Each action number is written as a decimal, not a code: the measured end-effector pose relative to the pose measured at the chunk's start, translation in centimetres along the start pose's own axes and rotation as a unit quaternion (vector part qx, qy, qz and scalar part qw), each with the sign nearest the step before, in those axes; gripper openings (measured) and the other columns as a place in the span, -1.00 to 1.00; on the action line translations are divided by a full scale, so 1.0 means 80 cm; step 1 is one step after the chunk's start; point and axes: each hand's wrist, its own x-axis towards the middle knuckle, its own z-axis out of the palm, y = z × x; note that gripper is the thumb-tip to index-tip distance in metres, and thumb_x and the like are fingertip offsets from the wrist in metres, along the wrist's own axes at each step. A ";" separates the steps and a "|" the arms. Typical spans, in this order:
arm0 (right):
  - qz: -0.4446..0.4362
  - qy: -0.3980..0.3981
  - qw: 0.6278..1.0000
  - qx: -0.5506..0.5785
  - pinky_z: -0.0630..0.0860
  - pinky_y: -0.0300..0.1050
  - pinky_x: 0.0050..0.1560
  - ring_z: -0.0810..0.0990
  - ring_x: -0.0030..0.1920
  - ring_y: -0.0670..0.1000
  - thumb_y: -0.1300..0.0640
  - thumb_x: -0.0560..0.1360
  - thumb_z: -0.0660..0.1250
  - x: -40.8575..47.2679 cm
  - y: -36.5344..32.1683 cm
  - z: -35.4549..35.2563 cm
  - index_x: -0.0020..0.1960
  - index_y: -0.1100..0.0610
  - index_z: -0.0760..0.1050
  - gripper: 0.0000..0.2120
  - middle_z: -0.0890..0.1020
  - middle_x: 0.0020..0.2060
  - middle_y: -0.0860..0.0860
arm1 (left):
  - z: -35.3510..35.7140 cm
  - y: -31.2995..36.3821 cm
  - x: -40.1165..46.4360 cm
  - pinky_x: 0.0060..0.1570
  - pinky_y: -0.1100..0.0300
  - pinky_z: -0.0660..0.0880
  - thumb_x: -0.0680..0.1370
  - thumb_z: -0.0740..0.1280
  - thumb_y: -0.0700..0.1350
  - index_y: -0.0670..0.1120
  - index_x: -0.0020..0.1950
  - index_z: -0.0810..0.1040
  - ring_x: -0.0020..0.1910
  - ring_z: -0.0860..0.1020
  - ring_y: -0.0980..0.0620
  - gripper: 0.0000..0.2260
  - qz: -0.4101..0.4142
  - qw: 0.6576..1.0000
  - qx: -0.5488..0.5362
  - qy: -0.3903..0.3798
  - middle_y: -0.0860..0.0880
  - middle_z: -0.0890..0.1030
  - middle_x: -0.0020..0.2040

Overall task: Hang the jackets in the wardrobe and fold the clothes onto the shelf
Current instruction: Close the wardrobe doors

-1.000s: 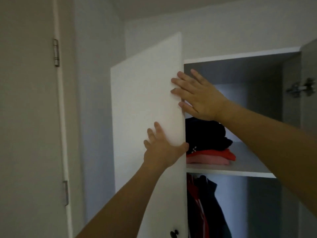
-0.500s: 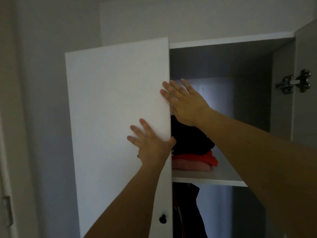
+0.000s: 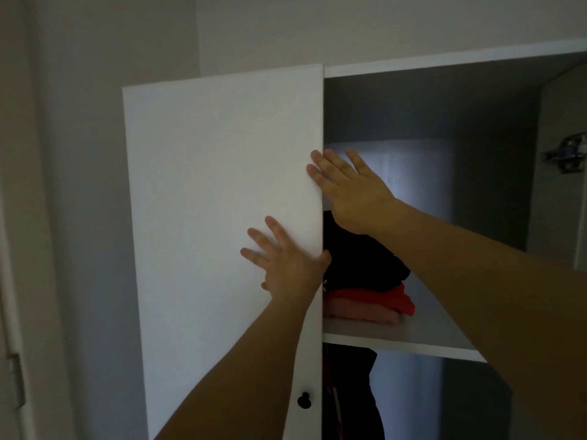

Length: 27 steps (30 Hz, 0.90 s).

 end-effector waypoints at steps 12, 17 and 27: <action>0.169 -0.050 0.984 -0.009 -0.30 0.09 0.52 -0.24 0.55 0.06 0.04 0.57 0.10 -0.159 0.031 -0.155 0.59 0.10 -0.15 -0.32 -0.19 0.57 0.08 | -0.084 0.016 -0.094 0.42 -0.34 0.02 0.53 0.17 0.37 -0.03 0.58 -0.31 0.56 -0.14 -0.27 -0.10 0.134 0.983 0.018 -0.124 -0.10 -0.25 0.59; 0.258 -0.055 0.962 -0.071 -0.30 0.12 0.51 -0.18 0.56 0.08 0.00 0.57 0.09 -0.255 0.078 -0.243 0.58 0.13 -0.07 -0.34 -0.12 0.57 0.09 | -0.115 0.082 -0.183 0.46 -0.29 -0.01 0.52 0.16 0.37 -0.03 0.59 -0.24 0.57 -0.13 -0.19 -0.12 0.211 0.953 -0.003 -0.215 -0.07 -0.20 0.61; 0.487 0.143 0.862 0.002 0.02 0.14 0.49 0.11 0.50 0.25 0.09 0.49 0.20 -0.435 0.160 -0.365 0.56 0.14 -0.05 -0.27 0.07 0.53 0.20 | -0.130 0.225 -0.419 0.45 -0.03 0.25 0.18 0.28 0.60 -0.10 0.59 0.05 0.51 0.23 -0.08 0.20 0.276 0.820 -0.122 -0.486 -0.05 0.13 0.59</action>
